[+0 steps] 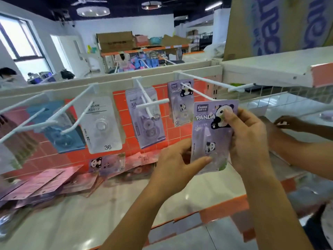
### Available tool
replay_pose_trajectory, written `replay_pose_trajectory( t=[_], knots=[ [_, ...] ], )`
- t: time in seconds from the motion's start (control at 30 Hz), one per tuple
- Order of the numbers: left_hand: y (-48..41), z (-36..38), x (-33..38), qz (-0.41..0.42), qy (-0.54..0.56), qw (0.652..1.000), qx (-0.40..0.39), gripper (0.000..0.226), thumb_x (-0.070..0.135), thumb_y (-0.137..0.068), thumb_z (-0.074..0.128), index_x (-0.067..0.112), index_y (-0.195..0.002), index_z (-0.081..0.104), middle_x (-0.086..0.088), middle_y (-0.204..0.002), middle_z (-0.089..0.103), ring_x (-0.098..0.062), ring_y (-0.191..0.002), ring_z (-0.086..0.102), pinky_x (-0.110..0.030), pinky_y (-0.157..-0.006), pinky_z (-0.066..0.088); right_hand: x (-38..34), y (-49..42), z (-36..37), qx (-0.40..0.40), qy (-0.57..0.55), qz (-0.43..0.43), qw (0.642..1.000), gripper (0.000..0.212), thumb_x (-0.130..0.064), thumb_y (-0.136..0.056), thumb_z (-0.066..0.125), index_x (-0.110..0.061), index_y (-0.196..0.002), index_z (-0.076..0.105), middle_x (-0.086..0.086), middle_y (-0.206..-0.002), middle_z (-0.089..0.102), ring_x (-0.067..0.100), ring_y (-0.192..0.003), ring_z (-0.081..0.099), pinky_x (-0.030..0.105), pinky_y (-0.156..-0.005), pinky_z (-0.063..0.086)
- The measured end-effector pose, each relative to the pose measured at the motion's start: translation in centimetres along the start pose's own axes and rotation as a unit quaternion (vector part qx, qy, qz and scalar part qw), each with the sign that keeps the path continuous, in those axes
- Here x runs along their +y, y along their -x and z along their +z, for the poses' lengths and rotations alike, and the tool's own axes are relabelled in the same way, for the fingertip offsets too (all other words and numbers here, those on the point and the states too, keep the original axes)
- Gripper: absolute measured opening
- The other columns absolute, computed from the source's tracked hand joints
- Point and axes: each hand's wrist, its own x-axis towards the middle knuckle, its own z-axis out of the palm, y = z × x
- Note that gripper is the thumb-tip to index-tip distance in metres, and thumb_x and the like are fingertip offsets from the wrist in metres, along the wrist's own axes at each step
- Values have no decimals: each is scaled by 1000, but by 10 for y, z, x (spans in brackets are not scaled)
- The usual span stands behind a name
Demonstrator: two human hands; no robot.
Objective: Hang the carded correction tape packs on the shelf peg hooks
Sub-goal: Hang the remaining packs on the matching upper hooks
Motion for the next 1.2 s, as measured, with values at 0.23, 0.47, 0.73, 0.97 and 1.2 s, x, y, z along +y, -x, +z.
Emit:
replay_pose_trajectory(
  t=[0.23, 0.47, 0.73, 0.97, 1.2],
  knots=[
    [-14, 16, 9, 12, 2, 1000, -2, 23, 22, -82, 75, 29, -103, 70, 11, -92, 73, -9, -82, 69, -41, -74, 58, -7, -12, -16, -3, 23, -23, 999, 12, -11, -91, 57, -15, -86, 68, 0, -79, 72, 19, -77, 66, 33, -71, 57],
    [-24, 21, 7, 14, -4, 1000, 0, 27, 24, -82, 74, 38, -104, 67, 11, -94, 73, -9, -82, 68, -40, -73, 58, -4, -23, -21, -16, 30, -24, 999, 8, -14, -87, 59, -15, -87, 67, -1, -80, 72, 17, -78, 66, 32, -71, 57],
    [-23, 23, -4, 33, -14, 999, 7, 19, 36, -78, 69, 42, -95, 65, 12, -89, 72, -13, -78, 68, -37, -70, 58, 3, -26, -21, -29, 54, -29, 998, 14, -23, -82, 61, -14, -90, 67, 0, -82, 72, 17, -79, 67, 32, -72, 57],
    [-46, 18, -19, -16, -100, 993, 57, 12, 37, -90, 63, 25, -95, 62, 5, -80, 66, -10, -72, 59, -27, -63, 48, 33, -59, -10, -6, 113, -14, 994, 7, -15, -91, 62, -12, -93, 68, -3, -78, 72, 12, -77, 67, 32, -74, 57],
    [-105, 2, -29, -72, -276, 947, 150, 32, 41, -92, 57, 11, -104, 51, -7, -92, 60, -23, -76, 49, -34, -56, 27, 84, -131, 11, 26, 239, -36, 970, 34, -36, -84, 68, -4, -95, 68, 17, -85, 69, 23, -78, 65, 44, -69, 54]
  ],
)
